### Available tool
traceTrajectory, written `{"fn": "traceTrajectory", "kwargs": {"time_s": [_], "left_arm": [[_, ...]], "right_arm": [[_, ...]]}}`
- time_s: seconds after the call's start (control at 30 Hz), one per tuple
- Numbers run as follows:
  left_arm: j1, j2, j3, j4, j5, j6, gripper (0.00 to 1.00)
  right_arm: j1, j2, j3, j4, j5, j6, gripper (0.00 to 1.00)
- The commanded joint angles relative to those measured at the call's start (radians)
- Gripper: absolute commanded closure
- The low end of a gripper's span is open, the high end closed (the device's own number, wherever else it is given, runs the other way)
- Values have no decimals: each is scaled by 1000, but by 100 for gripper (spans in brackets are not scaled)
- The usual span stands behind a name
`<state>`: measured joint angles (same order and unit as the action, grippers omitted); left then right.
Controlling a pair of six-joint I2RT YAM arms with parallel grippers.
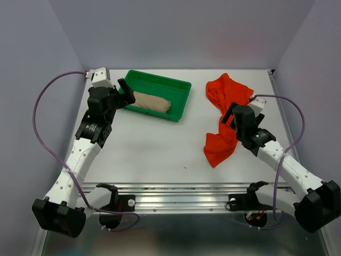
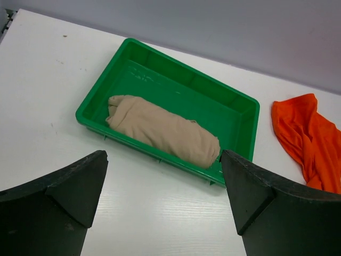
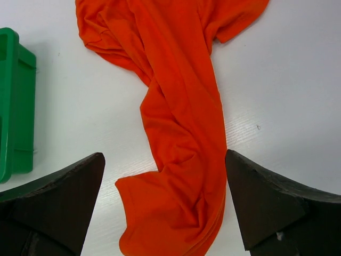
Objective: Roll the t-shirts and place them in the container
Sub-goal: Pick up the T-shirt from the center of the board.
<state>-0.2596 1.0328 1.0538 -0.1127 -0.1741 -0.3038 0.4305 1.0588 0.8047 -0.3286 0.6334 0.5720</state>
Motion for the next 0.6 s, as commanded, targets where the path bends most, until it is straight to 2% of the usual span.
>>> {"fn": "traceTrajectory", "kwargs": {"time_s": [0.0,0.17,0.57], "left_arm": [[5,-14,-6,48,42,20,1],[5,-8,5,31,30,20,1],[5,18,-9,18,116,37,1]], "right_arm": [[-6,-16,-2,22,37,-3,0],[-6,-33,-21,23,42,12,0],[-6,-59,-87,135,-164,-89,0]]}}
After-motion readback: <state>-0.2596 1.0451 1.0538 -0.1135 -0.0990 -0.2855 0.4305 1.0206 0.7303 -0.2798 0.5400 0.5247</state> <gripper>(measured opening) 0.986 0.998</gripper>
